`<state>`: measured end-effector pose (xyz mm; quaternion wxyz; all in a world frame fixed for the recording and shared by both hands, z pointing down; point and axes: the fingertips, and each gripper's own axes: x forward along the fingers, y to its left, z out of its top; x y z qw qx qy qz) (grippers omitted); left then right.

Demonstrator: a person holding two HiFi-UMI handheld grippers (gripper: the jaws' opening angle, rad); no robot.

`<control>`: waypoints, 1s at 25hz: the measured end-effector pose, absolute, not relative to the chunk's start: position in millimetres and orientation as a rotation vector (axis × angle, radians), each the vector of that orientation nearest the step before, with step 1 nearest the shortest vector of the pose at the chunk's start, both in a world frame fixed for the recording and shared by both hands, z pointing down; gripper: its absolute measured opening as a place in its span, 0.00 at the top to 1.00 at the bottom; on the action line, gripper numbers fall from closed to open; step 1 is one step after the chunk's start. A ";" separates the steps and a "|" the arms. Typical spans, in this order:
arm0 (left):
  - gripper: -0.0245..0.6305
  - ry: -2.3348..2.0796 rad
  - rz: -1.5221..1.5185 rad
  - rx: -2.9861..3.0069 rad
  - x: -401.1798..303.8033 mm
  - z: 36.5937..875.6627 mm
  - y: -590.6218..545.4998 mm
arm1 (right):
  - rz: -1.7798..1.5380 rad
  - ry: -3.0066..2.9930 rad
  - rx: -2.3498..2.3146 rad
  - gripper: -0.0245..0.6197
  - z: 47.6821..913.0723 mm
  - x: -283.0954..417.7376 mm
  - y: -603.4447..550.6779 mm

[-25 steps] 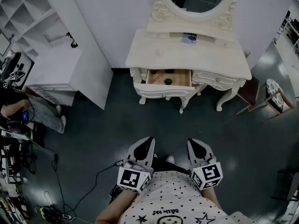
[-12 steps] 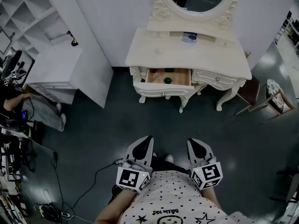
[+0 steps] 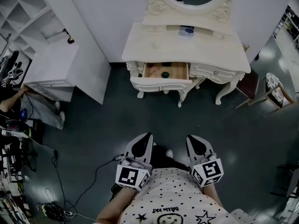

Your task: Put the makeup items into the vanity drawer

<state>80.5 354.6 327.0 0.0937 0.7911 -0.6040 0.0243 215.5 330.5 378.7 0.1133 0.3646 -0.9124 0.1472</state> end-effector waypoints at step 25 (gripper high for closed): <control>0.95 -1.673 0.088 2.415 8.3 319.9 253.4 | 0.489 -2.620 1.145 0.95 372.0 133.3 235.0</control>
